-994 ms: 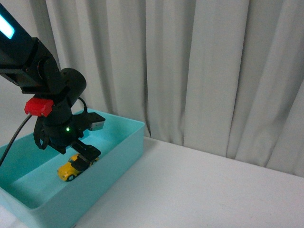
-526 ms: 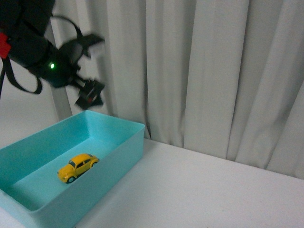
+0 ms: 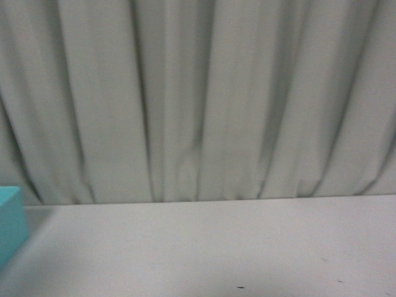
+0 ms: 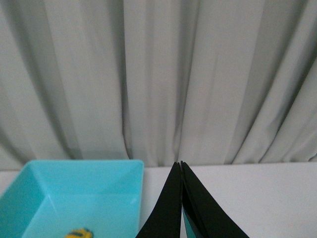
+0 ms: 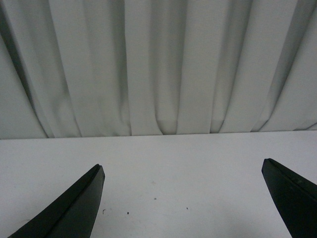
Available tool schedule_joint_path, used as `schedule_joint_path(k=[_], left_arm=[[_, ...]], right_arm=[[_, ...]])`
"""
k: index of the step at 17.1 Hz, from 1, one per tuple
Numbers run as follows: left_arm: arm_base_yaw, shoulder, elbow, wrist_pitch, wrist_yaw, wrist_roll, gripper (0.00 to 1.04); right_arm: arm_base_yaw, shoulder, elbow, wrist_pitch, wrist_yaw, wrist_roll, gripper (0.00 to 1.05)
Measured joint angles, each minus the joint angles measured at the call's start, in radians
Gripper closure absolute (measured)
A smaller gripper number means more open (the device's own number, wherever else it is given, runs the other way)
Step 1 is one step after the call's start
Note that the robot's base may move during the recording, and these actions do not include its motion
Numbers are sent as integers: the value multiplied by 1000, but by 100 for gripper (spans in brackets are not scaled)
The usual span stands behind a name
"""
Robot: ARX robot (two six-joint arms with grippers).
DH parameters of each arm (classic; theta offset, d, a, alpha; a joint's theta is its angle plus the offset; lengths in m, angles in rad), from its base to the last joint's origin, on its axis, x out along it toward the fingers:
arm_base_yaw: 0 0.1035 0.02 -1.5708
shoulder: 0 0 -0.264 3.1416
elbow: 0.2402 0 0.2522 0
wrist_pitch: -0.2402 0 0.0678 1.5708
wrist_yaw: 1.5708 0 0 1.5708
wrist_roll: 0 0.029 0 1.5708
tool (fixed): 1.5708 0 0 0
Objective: Wind up and store yellow beetle toy
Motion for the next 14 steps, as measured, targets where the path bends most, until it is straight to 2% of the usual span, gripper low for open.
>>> schedule_joint_path(k=[4, 5, 6, 14], left_arm=[[-51, -106, -104, 6, -59, -2, 103], [-105, -132, -126, -3, -124, -3, 103], [-150, -153, -144, -10, -142, -3, 103], [-149, -304, -225, -82, -154, -3, 103]], right_arm=[[0, 0, 0, 0, 2, 0, 7], [0, 0, 0, 0, 2, 0, 7], [0, 0, 0, 0, 2, 0, 7], [0, 0, 0, 0, 2, 0, 7]])
